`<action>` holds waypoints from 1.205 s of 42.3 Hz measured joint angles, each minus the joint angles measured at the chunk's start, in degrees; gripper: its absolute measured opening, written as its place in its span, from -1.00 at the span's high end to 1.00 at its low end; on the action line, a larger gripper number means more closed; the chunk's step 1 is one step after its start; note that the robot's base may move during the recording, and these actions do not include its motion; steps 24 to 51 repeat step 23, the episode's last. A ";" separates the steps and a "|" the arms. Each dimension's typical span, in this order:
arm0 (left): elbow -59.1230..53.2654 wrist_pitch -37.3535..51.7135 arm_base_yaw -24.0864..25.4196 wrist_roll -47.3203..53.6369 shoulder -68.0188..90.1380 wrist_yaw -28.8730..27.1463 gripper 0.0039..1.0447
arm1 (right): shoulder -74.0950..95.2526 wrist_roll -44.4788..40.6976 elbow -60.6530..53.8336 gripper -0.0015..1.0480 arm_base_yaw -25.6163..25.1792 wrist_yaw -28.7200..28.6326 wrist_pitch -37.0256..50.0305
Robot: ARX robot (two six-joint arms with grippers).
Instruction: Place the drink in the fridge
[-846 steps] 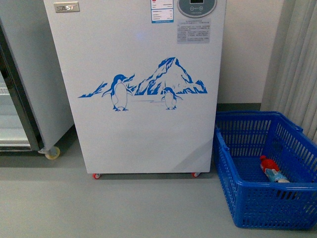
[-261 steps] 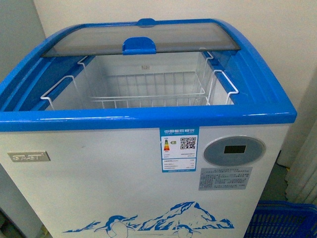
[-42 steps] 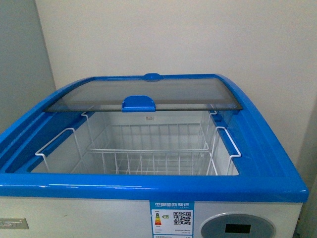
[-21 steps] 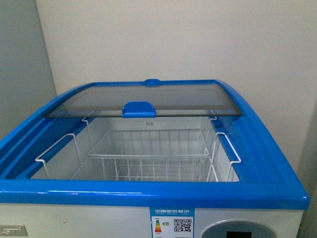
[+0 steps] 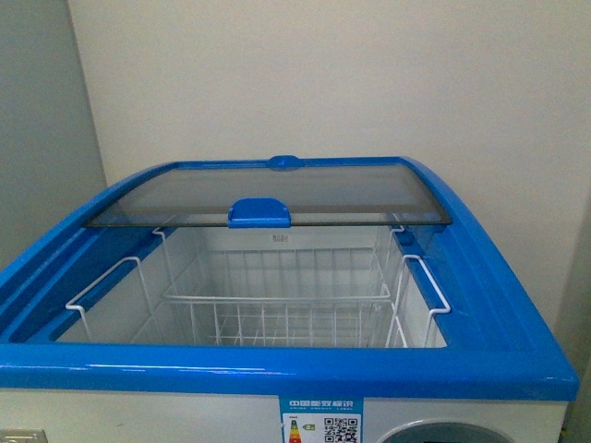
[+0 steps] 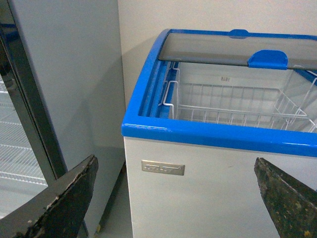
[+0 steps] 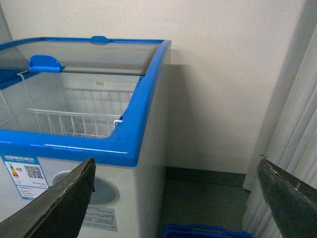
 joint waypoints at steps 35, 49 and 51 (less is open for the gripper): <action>0.00 0.00 0.00 0.00 0.00 0.00 -0.85 | 0.00 0.00 0.00 -0.86 0.00 0.00 0.00; 0.00 0.00 0.00 0.00 0.00 0.00 -0.85 | 0.00 0.00 0.00 -0.86 0.00 0.00 0.00; 0.00 0.00 0.00 0.00 0.00 0.00 -0.85 | 0.00 0.00 0.00 -0.86 0.00 0.00 0.00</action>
